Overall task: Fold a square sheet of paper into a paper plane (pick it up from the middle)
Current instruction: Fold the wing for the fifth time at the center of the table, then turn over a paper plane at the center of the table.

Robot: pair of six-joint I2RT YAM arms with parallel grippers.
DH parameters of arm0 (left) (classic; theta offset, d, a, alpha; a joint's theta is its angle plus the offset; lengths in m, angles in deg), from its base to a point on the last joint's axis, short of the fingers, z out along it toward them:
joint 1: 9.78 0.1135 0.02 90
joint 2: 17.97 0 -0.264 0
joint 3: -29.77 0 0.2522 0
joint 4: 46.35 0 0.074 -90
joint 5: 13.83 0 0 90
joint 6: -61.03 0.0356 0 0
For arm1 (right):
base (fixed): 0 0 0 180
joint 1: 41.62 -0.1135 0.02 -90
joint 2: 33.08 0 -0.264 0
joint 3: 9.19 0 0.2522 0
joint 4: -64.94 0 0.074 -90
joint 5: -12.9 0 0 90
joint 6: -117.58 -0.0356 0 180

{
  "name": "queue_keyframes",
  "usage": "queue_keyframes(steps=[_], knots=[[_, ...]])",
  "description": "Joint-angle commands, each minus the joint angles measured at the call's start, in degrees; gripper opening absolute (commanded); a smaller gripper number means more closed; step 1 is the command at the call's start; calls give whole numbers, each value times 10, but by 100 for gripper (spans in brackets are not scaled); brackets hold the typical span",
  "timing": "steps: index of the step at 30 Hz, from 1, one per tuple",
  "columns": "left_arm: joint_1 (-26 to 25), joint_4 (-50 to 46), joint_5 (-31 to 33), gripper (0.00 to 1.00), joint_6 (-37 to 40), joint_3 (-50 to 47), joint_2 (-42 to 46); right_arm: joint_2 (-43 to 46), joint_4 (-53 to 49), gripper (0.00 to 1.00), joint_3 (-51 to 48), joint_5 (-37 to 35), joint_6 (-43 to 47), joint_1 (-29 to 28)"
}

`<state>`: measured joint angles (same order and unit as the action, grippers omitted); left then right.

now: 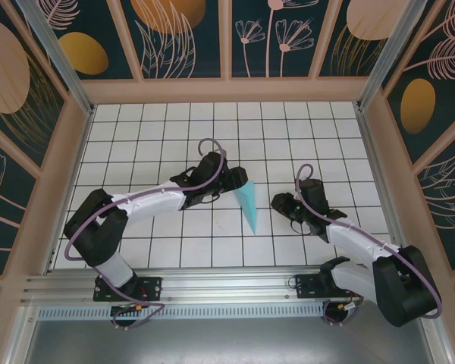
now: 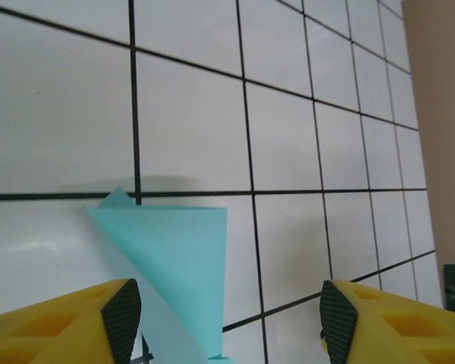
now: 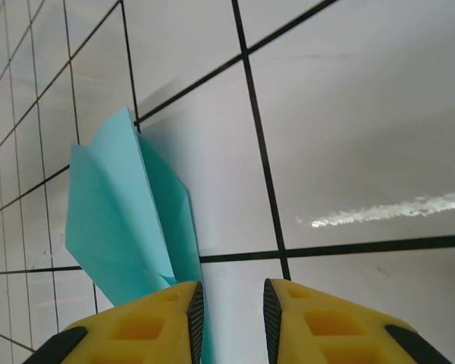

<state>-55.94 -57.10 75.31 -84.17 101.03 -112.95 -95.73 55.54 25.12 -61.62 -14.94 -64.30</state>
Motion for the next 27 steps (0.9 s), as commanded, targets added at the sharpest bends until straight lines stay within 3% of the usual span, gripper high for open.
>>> queue_keyframes(steps=[1, 13, 22, 27], knots=[[-14, -49, 26, 65, -16, 7, -19, -11, 37, 32, -3, 8, 4, 9], [-32, -65, 24, 57, -12, 46, -95, -9, 89, 33, -29, 9, -27, 11], [-32, -13, 25, 18, -1, -14, -43, -20, 97, 34, -32, 51, -7, 11], [-31, -17, 27, 7, 7, -28, -38, -30, 117, 35, -27, 74, -5, 10]])
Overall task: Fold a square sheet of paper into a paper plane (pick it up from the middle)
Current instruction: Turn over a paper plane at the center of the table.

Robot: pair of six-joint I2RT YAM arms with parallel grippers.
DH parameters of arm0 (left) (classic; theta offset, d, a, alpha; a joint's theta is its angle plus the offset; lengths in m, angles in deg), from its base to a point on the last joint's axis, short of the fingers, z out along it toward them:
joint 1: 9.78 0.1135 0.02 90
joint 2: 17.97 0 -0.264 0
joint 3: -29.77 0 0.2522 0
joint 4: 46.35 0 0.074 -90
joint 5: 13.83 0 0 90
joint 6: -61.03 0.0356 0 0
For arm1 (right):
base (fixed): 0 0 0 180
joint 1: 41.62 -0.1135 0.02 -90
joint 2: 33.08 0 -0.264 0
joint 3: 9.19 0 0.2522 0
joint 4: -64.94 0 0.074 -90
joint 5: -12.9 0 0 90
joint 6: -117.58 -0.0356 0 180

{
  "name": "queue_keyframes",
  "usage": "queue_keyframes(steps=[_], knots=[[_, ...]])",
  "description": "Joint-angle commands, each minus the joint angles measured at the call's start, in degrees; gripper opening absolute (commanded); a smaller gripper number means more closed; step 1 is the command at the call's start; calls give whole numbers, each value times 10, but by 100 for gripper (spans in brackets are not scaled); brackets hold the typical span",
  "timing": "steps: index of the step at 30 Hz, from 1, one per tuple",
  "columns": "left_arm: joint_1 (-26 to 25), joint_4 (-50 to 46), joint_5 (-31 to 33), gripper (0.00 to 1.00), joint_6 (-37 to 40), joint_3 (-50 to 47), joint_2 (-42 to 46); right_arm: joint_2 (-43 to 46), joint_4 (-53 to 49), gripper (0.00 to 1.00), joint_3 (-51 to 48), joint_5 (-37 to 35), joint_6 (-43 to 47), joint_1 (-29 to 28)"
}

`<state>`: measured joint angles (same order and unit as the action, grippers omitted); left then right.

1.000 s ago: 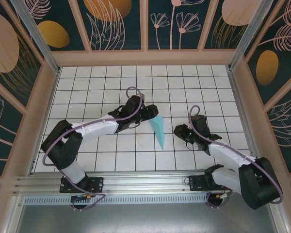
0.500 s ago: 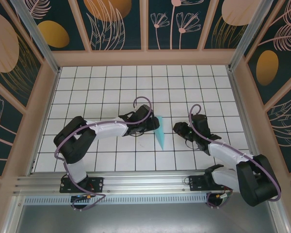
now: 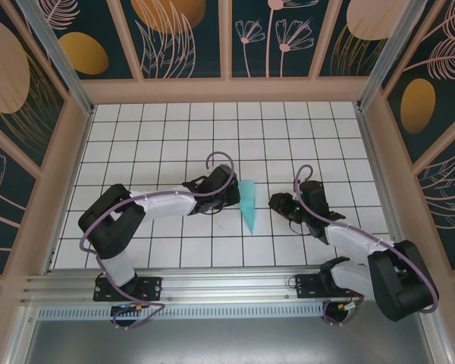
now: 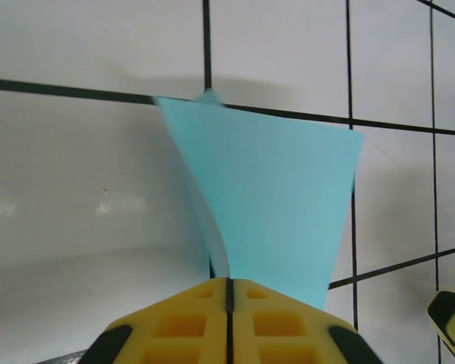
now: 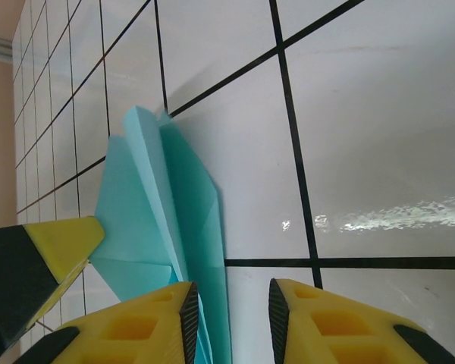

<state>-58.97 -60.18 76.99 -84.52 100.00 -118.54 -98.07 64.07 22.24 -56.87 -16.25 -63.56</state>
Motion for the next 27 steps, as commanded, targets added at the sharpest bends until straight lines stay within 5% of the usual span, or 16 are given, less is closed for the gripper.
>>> queue_keyframes(steps=[1, 13, 27], knots=[[-1, 30, 1, 0, 16, -26, 21, -11, 37, 36, 3, 34, 12, 1], [5, 90, -18, 0, 41, -60, 20, -72, 73, 50, 30, 101, 62, -33], [7, 79, -30, 0, 46, -53, 19, -145, 74, 52, 75, 54, 69, -106]])
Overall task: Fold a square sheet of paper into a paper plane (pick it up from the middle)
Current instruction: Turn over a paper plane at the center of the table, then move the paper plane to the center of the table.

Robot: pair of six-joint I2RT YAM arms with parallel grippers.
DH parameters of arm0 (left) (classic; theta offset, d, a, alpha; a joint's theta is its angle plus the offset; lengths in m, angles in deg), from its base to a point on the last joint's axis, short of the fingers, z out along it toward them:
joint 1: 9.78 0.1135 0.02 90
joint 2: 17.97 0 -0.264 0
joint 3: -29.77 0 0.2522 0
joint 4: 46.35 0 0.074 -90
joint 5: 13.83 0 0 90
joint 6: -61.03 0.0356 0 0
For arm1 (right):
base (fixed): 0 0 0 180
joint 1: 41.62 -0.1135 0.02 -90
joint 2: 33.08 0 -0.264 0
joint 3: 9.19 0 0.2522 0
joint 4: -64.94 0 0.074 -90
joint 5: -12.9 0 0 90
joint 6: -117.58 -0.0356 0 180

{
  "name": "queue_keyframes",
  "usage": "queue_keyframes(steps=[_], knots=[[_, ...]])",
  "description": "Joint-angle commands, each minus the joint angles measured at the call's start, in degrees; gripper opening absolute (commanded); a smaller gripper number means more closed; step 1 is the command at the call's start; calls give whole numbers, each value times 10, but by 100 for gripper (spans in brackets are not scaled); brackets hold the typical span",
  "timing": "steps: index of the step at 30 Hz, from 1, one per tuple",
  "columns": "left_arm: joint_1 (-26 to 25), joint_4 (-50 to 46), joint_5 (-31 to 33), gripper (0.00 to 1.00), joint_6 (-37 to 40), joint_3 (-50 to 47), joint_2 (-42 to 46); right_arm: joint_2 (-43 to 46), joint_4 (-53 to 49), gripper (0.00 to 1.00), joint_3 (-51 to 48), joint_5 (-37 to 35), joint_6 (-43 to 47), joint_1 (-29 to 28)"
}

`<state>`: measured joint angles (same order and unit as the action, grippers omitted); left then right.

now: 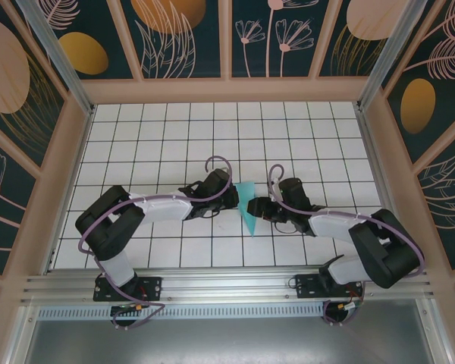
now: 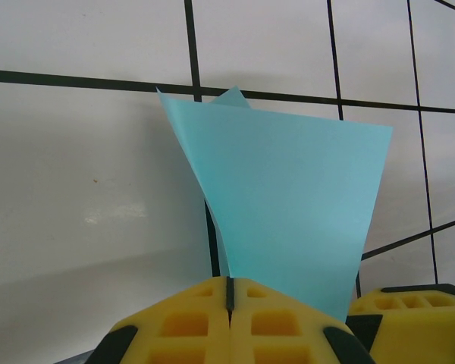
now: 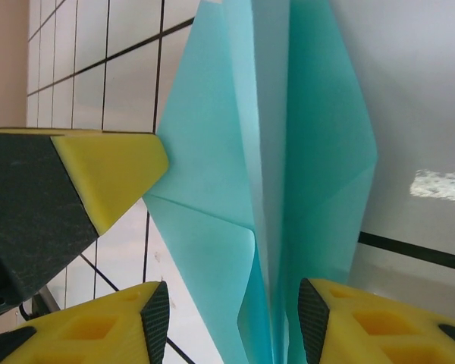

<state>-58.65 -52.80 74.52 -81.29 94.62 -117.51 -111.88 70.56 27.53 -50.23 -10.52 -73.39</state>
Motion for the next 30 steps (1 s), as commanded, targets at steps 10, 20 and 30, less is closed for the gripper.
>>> queue_keyframes(steps=[10, 20, 30], knots=[[4, 9, -13, 0, 9, 0, 3, -31, -10, 49, 32, -17, 24, -18], [4, 9, -14, 0, 8, -1, -1, -42, -24, 39, 40, -21, 34, -19], [4, 9, -20, 0, 6, 0, -7, -54, -14, 29, 32, -34, 29, -25]])
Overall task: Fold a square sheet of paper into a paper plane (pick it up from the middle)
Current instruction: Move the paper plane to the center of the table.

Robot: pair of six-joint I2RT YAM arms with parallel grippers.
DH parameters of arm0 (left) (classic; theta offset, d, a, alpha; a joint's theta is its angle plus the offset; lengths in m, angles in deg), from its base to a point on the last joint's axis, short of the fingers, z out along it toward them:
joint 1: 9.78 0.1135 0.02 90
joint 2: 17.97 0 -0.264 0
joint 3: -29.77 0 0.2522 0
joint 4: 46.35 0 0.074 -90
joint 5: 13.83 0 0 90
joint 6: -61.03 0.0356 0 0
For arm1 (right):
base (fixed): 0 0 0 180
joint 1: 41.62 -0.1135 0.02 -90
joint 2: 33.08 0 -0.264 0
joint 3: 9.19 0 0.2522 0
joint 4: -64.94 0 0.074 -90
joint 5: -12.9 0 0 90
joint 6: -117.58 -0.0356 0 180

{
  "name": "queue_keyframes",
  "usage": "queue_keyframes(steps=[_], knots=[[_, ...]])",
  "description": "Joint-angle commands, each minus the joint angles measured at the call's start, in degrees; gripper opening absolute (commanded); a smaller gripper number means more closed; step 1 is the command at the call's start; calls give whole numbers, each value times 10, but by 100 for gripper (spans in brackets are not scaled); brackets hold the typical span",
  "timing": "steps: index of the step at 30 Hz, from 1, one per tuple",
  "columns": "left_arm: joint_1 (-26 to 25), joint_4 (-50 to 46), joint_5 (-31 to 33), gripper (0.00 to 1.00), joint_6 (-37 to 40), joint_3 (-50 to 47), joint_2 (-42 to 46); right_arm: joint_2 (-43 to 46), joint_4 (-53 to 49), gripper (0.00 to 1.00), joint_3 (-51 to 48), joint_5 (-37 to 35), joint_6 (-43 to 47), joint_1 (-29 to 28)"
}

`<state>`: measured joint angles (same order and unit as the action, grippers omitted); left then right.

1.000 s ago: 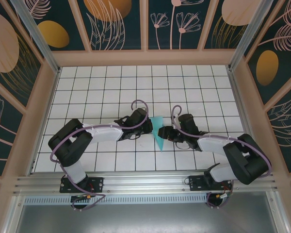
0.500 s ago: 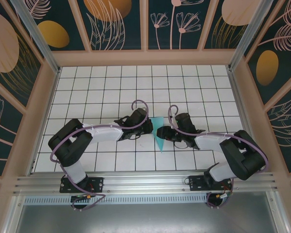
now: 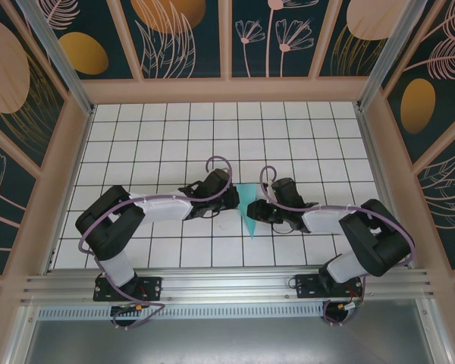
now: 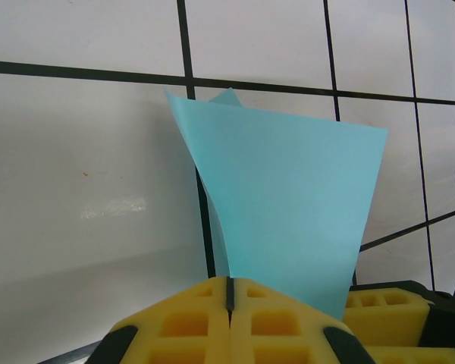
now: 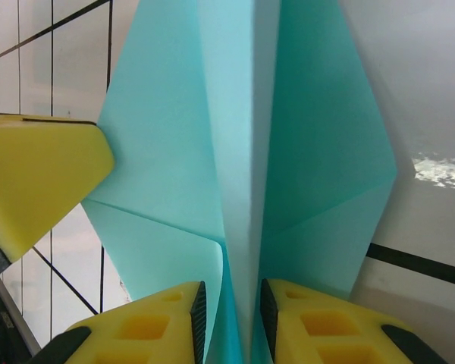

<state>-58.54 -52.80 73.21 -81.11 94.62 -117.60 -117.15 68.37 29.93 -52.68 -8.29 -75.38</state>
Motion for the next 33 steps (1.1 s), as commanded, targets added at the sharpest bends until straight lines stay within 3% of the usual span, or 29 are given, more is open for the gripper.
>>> queue_keyframes(steps=[1, 19, 26, 29, 31, 33], knots=[[2, 10, -6, 0, 3, -1, -6, -3, 10, 28, 7, -11, 6, -5], [3, 19, -14, 0, -2, -5, -10, -39, 21, 26, 22, 2, 3, -13], [2, 24, -11, 0, -4, -7, -4, -51, -11, 15, 48, -15, -2, -17], [2, 40, -6, 8, -12, -18, 11, -44, -60, 11, 71, -49, 2, -20], [4, 31, 13, 25, -20, -20, 36, -35, -107, 11, 93, -86, 12, -28], [5, 3, 44, 29, -25, -15, 59, -30, -163, 10, 120, -135, 16, -34]])
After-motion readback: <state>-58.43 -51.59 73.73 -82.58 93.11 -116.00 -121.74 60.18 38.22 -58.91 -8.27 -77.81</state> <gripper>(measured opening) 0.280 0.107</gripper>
